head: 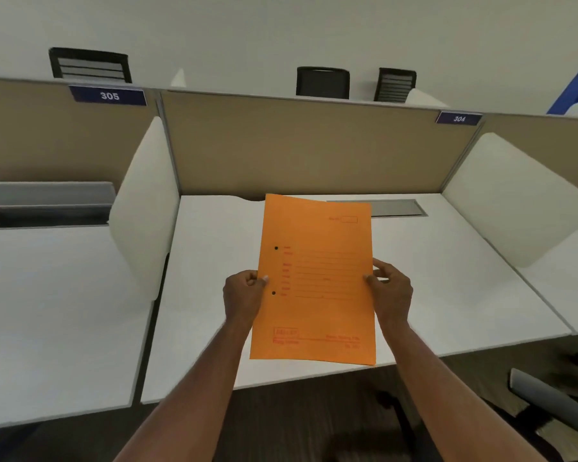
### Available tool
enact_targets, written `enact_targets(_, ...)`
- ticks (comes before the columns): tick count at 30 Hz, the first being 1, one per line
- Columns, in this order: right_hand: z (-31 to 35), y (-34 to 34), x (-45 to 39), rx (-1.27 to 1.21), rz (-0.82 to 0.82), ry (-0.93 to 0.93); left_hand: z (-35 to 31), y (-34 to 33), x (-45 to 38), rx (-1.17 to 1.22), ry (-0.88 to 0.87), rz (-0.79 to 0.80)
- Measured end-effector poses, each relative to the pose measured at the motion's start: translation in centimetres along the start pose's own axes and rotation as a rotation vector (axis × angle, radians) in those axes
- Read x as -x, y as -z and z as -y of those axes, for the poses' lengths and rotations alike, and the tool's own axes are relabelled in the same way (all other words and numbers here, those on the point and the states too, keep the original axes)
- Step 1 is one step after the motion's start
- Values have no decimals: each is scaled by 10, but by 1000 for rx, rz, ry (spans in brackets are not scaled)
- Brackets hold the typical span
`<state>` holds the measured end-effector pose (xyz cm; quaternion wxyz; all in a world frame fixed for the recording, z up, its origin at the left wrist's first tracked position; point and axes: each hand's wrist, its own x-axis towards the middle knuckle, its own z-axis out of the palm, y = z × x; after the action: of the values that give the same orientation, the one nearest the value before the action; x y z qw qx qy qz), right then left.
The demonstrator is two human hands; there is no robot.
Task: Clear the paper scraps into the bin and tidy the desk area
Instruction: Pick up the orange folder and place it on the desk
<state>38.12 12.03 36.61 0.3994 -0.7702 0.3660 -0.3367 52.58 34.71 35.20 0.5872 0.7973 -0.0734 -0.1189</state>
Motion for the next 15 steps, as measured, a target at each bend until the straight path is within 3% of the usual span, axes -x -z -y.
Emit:
enact_targets(11, -31, -70, -114, -8, 80, -7, 14, -56, -106, -39, 58, -58)
enact_targets(15, -59, -112, -182, -6, 149, -50, 20, -96, -168, -47, 143, -148)
